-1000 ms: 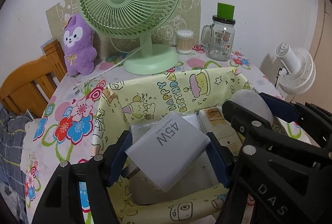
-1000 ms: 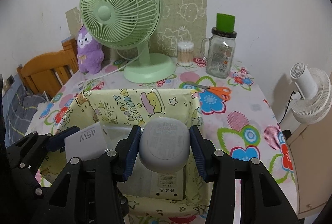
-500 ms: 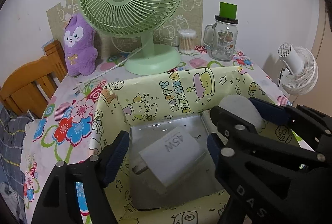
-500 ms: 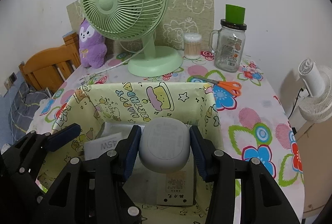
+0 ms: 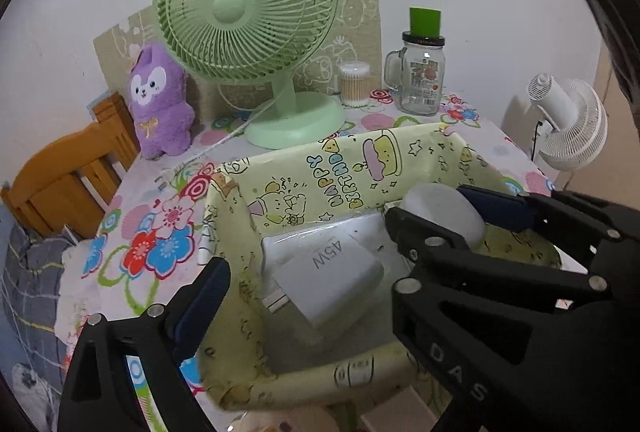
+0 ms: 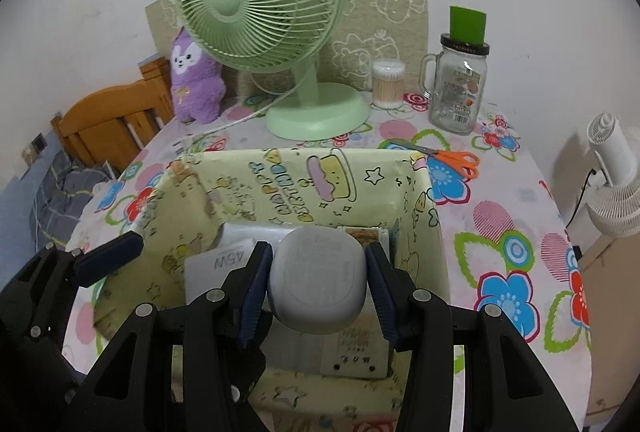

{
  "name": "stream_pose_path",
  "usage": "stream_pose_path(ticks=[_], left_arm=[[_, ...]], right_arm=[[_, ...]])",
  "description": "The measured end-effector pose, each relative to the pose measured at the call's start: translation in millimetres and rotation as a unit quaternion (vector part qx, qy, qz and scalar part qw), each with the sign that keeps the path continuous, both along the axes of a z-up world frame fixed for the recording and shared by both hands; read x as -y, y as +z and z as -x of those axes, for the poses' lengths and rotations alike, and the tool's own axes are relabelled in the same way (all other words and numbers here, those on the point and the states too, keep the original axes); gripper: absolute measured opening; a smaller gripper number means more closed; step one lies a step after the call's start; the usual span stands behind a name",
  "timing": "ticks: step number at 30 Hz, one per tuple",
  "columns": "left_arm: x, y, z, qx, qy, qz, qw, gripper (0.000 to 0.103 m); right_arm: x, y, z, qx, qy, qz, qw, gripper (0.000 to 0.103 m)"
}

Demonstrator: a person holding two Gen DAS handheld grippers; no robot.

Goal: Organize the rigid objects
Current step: 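Open both grippers to release the puck and charger inside the box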

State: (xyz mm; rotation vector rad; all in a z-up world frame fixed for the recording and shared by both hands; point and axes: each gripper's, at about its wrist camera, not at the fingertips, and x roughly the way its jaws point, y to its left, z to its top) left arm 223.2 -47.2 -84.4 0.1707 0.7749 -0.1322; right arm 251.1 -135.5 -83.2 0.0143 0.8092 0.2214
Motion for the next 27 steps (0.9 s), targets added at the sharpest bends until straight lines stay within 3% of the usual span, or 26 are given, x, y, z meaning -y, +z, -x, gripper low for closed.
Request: stream_pose_path(ticks=[12,13,15,20,27], left_arm=[[-11,7,18,0.016,0.005,-0.006,0.9998,0.1],[-12,8,18,0.016,0.007,-0.004,0.9998,0.1],[-14,9,20,0.013,0.004,0.004,0.9999,0.1],[-15,12,30,0.017,0.001,0.013,0.9998,0.102],[-20,21,48,0.024,0.003,0.028,0.9993,0.103]], right_arm=[[-11,5,13,-0.006,0.013,-0.011,1.0,0.053],[-10,6,14,-0.005,0.013,-0.013,1.0,0.055],[-8,7,17,-0.006,0.003,-0.008,1.0,0.07],[-6,13,28,0.001,-0.004,0.0,1.0,0.073],[1,25,52,0.025,-0.025,0.014,0.999,0.089]])
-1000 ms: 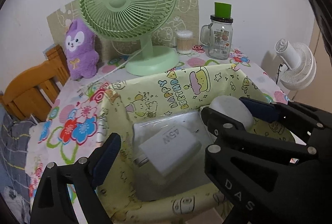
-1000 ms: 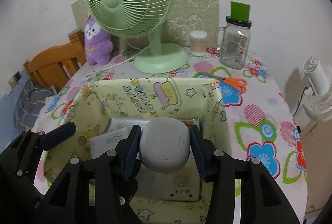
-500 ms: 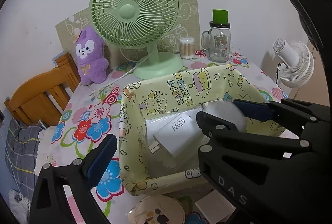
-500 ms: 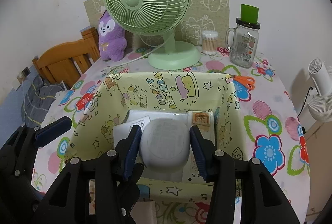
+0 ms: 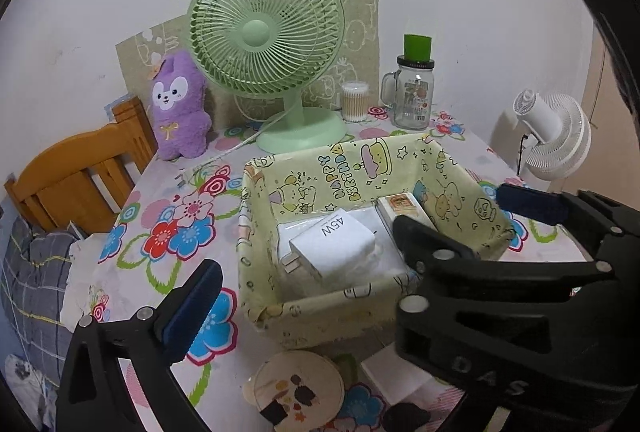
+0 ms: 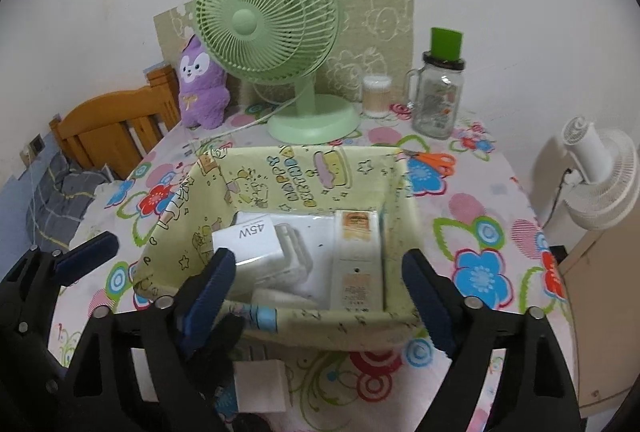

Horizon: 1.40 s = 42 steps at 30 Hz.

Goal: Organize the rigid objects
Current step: 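Open both grippers to release the puck and charger inside the box, then withdraw both grippers from the box back toward the remaining objects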

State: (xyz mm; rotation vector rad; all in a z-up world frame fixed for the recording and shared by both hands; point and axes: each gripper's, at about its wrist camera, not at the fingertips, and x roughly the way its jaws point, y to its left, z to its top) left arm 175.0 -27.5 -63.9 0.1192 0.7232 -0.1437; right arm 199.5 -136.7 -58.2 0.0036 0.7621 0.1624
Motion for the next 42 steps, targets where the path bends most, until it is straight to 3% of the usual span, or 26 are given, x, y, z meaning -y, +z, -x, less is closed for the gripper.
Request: stream_pose_path(ticks=[21,42], left_arm=[[-4,29,62,0.021,0.009,0.019,0.9996,0.103],[9,39,115,0.048,0.007,0.006,0.9988,0.103]], right_arm=[[8,35,73,0.04,-0.01,0.005,0.999,0.092],[25,50,135,0.064,-0.031,0.023,0.997,0.093]])
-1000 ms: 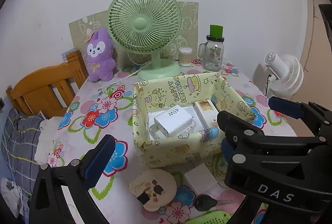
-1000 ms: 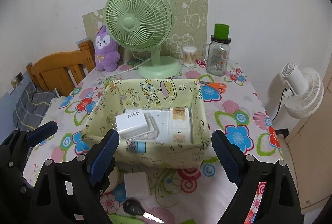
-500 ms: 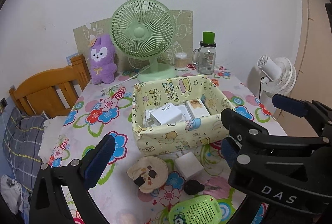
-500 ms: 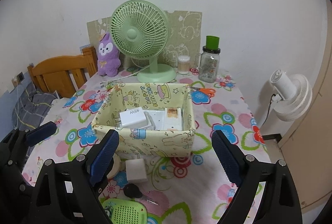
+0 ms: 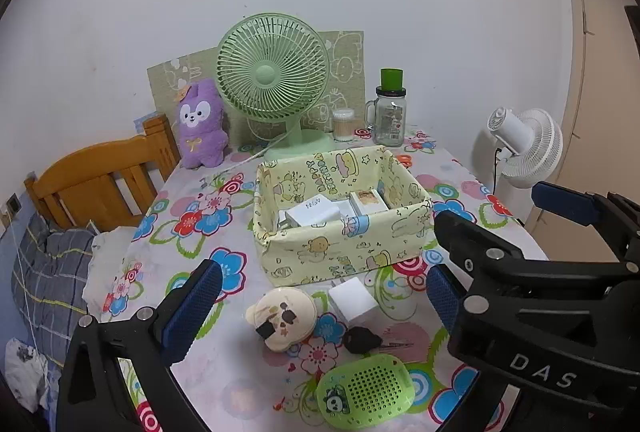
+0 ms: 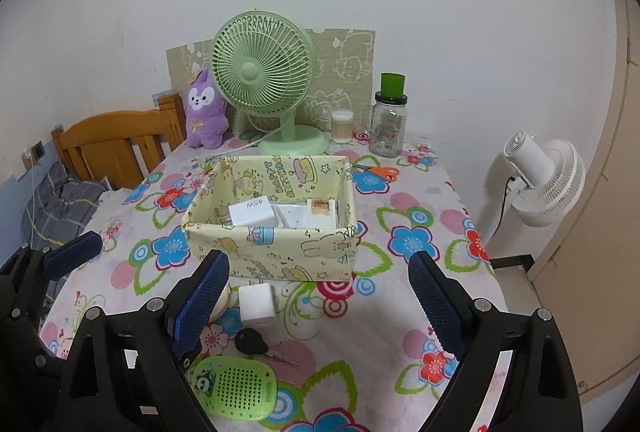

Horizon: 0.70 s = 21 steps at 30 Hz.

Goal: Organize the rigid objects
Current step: 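Withdraw both grippers from the box back toward the remaining objects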

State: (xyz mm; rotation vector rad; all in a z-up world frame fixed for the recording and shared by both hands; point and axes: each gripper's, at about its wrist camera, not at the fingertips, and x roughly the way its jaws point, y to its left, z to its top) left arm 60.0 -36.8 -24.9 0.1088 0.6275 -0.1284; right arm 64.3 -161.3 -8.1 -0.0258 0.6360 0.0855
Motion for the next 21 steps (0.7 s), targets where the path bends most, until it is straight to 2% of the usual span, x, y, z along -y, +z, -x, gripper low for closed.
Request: stream_pose_path(ticks=[10,21], left_arm=[[-9,-9,14,0.001,0.007,0.012,0.9999,0.103],[-7,-36,19,-0.006,-0.001,0.003,1.0,0.103]], right_arm=[[-5,-5,17,0.01,0.012,0.003,1.0,0.093],[-11,-31,26,0.014,0.022,0.01,1.0,0.093]])
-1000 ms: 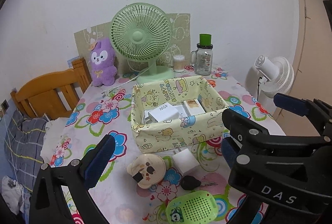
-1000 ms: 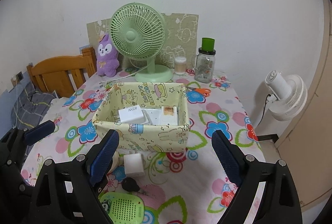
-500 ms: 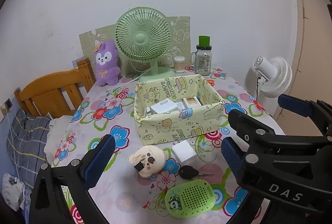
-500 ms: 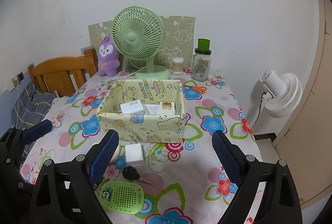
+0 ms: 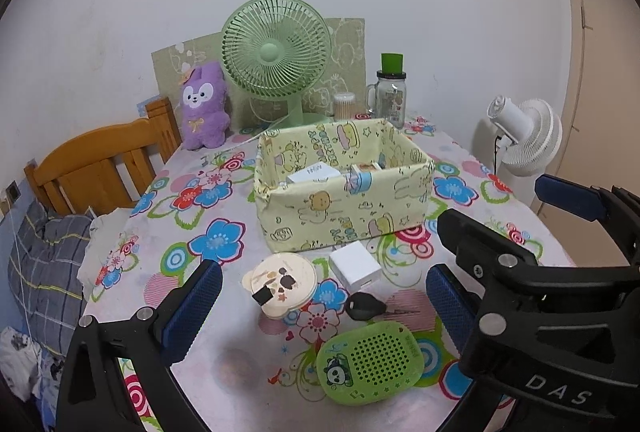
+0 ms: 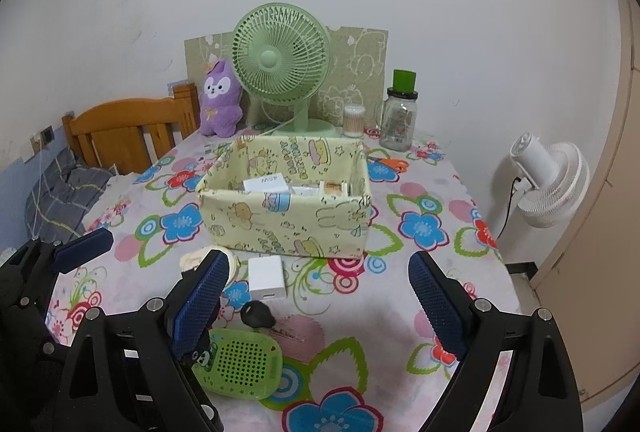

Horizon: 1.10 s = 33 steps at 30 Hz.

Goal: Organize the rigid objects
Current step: 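Withdraw both grippers from the box back toward the remaining objects, then grasp the small white cube with the right gripper while the left gripper lowers toward the black key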

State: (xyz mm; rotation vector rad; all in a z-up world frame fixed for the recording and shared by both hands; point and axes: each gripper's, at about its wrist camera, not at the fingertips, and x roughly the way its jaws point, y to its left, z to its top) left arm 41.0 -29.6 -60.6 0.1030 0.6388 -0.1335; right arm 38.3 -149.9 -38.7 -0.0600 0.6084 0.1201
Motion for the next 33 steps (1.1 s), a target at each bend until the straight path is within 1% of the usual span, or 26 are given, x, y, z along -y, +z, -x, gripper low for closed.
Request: stream_pose_path(ticks=[11,21,27,33], left_arm=[[-6,-32,-6,-0.022,0.004,0.006,0.9997,0.103],[-12,-51,-15,-0.025,0.007,-0.005,0.9997,0.103],[-19,-67,-26,-0.047,0.015,-0.005,0.9988,0.103],[-28,-80,-38,-0.066,0.026,-0.01,0.9975,0.103]], right_arm=[[-11,-28,0,0.002,0.003,0.022,1.0,0.093],[-16,-53,-14,-0.016,0.009,0.002,1.0,0.093],[-21,-68,-26,-0.031,0.013,0.014,0.999,0.093],[-27,-80,-39,-0.045,0.017,0.015,0.999,0.093]])
